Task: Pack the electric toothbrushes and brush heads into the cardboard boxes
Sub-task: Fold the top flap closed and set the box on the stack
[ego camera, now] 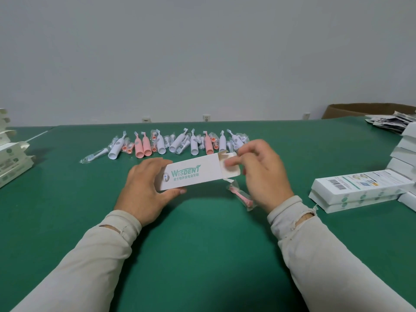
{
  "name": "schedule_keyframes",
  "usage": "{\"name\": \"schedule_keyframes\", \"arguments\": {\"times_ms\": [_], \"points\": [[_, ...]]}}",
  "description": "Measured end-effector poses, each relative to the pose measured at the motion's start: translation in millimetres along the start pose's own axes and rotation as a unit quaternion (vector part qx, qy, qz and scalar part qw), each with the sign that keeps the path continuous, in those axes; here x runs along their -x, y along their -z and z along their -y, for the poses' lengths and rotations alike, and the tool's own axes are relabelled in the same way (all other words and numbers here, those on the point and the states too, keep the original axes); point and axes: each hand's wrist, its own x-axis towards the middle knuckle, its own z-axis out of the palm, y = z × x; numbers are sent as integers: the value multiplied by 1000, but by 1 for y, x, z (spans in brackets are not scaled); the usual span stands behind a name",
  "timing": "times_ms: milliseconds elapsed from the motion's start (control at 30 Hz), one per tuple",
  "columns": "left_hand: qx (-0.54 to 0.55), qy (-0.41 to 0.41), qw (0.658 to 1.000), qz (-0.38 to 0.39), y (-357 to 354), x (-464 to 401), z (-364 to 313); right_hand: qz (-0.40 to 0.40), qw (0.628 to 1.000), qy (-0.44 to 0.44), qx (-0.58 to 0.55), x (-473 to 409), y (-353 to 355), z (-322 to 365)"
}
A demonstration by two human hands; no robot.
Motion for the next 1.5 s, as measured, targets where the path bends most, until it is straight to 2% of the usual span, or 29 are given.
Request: {"name": "schedule_keyframes", "arguments": {"times_ms": [67,100,167,267,367,467,500,567,633,667,733,800,967,1267,1400,1500], "points": [[-11,15,1000,-12,0,0,1,-106,990,2,88,-9,17,-5],[-15,24,999,-17,1,0,2,-118,980,-20,160,-14,25,-9],[-20,35,999,-28,1,0,4,-34,953,-85,290,-18,34,-15],[-21,40,999,-29,1,0,4,114,893,-136,413,-12,24,-18],[-16,42,999,-23,0,-1,5,181,848,-130,480,-7,13,-14],[-17,45,999,-23,0,0,4,187,843,-124,489,-5,11,-13],[-19,45,999,-23,1,0,4,168,855,-110,478,-6,12,-13],[-24,48,998,-26,1,0,4,96,913,-65,390,-7,15,-14],[-22,50,998,-26,2,0,4,11,976,-12,219,-6,16,-8],[-21,49,998,-23,1,0,4,-18,992,9,123,-5,14,-4],[-21,41,999,-16,0,0,4,-41,998,28,-23,-2,8,3],[-20,32,999,-10,0,-1,5,-54,995,37,-78,0,3,5],[2,4,1000,8,-1,-1,4,-76,991,34,-103,0,-2,1],[11,3,1000,3,-1,0,3,-8,998,53,22,0,-3,-8],[19,-13,1000,13,-2,1,2,-50,999,6,-21,-1,-7,-9],[19,-14,1000,11,-2,1,1,-75,997,6,-29,-1,-5,-7]]}}
